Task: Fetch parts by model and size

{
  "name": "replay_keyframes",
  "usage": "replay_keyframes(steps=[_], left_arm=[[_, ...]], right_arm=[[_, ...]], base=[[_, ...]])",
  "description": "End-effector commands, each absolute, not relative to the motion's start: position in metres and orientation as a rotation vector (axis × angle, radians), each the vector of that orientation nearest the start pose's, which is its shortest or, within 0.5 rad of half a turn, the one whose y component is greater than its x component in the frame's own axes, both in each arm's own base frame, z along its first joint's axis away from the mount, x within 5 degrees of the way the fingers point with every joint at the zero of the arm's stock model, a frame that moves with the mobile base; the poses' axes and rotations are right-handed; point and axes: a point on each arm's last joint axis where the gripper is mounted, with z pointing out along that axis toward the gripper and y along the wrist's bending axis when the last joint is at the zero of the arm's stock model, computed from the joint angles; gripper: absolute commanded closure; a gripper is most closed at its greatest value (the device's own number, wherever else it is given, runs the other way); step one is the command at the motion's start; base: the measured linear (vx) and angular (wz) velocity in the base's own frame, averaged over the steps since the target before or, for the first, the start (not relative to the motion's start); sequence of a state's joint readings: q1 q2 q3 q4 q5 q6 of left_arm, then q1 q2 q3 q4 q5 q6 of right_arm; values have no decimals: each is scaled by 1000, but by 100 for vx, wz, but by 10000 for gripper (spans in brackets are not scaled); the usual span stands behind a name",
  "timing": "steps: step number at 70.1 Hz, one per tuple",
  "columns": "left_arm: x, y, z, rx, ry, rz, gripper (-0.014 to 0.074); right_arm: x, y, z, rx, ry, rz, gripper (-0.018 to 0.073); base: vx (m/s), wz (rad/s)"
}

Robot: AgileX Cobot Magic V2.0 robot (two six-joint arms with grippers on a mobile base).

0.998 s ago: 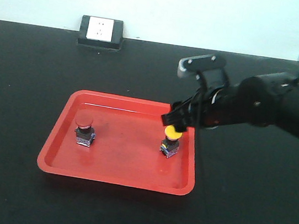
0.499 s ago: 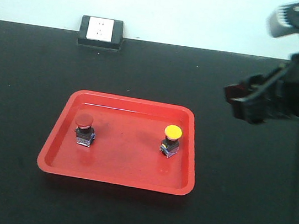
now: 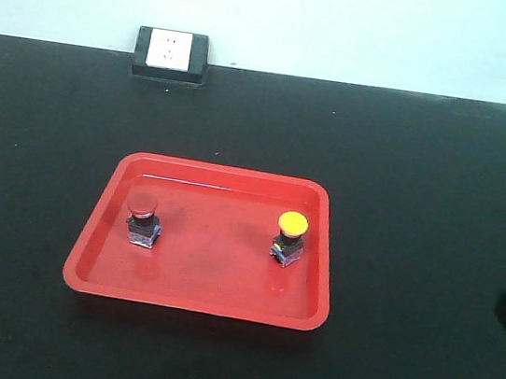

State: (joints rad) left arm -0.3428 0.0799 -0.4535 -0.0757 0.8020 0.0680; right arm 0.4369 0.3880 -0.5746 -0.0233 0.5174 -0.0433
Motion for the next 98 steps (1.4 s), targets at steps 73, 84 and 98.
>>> replay_keyframes(steps=[73,84,98], left_arm=[[21,-13,299,355,1791,-297,604],[21,-13,299,355,1792,-297,604],[21,-13,299,355,1791,-297,604]], right_arm=[[38,18,271,-371,1506,312,569],[38,18,271,-363,1508,320,569],[38,18,271,-364,1508,319,569]], base=[[0,0],[0,0],[0,0]])
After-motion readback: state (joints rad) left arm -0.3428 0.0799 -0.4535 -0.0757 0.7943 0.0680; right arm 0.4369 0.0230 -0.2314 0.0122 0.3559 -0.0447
